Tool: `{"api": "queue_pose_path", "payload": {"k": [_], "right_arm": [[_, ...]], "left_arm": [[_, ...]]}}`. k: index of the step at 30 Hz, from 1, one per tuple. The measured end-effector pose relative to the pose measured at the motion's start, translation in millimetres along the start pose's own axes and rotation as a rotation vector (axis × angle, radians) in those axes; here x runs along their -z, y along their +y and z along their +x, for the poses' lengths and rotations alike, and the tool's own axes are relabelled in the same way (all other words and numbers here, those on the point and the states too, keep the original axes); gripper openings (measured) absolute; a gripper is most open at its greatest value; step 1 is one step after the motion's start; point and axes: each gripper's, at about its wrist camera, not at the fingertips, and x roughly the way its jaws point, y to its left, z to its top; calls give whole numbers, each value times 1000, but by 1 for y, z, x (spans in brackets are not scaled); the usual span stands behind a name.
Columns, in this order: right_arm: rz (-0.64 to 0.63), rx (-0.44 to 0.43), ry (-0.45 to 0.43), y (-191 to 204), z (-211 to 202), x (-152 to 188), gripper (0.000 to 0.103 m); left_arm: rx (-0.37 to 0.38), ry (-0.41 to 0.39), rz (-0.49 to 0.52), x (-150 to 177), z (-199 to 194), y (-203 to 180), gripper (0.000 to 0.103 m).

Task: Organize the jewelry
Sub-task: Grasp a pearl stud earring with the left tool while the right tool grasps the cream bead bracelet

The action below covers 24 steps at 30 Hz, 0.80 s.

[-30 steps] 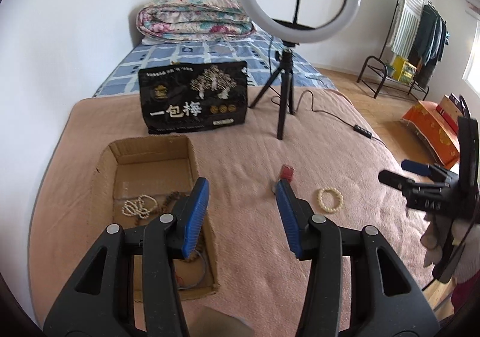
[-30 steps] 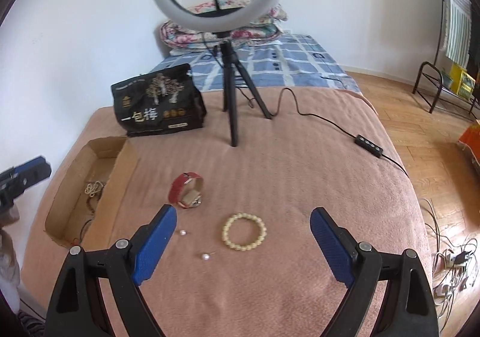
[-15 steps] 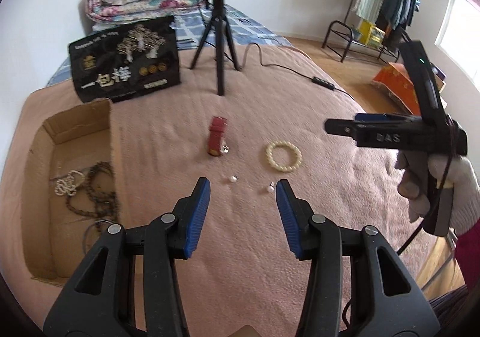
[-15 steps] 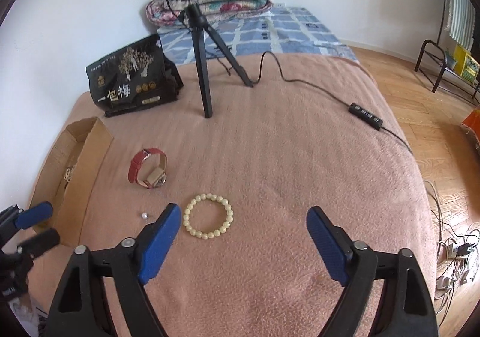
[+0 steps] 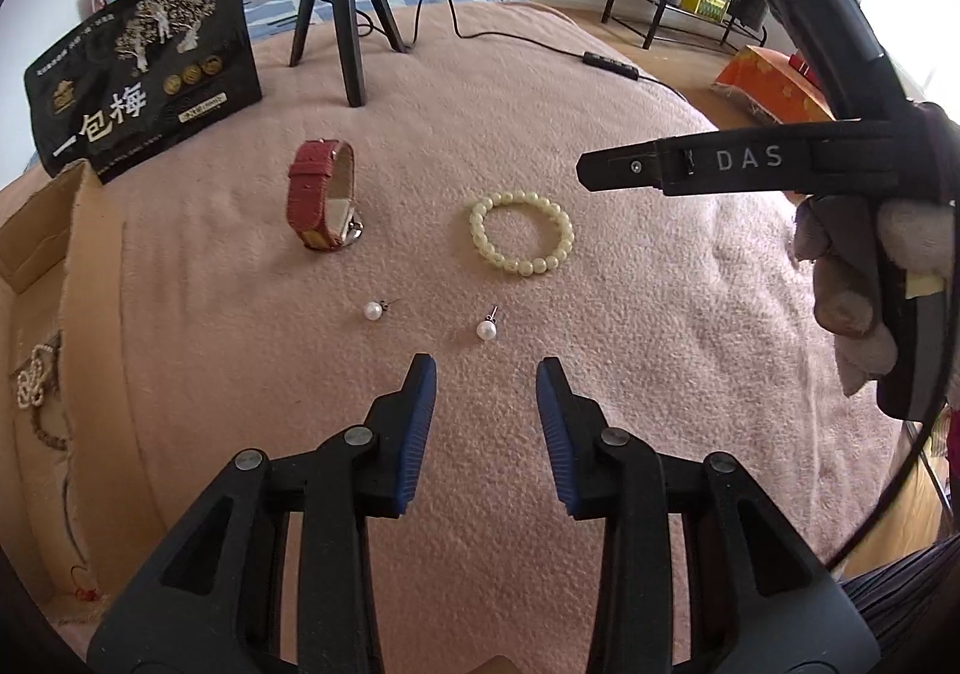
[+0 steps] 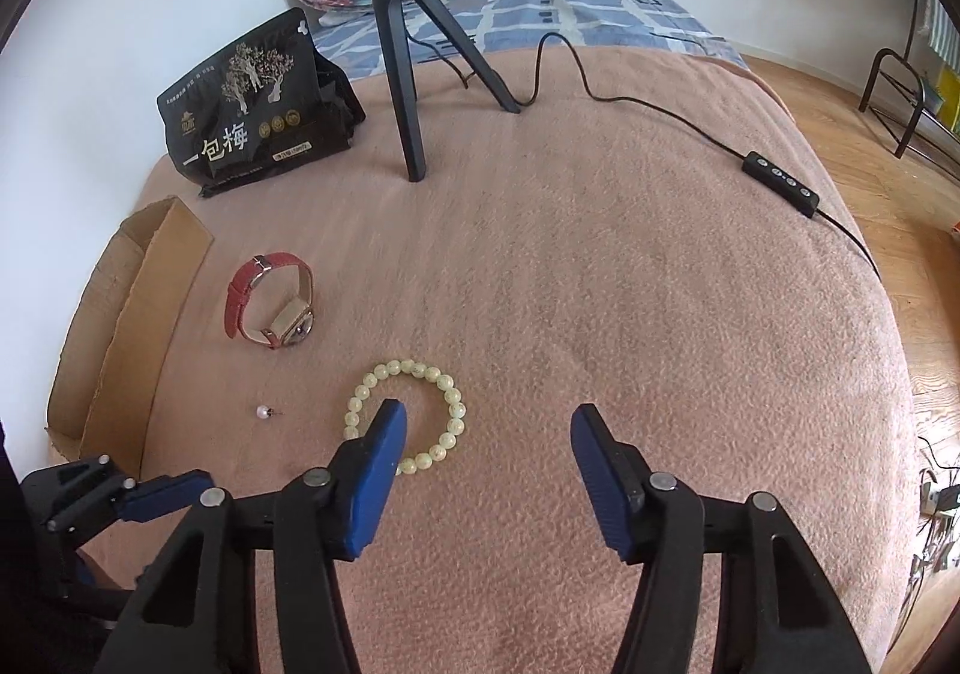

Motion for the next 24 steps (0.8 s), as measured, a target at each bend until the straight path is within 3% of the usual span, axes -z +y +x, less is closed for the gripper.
{"api": "queue_pose_path", "payload": {"k": [3, 20, 24], "right_arm": [[-5, -7, 17, 2, 9, 0, 54], [19, -15, 53, -1, 40, -3, 47], [15, -14, 56, 0, 43, -3, 44]], "left_arm": [[2, 10, 19, -1, 10, -3, 28], [4, 22, 32, -14, 39, -2, 27], [0, 23, 38, -13, 40, -3, 20]]}}
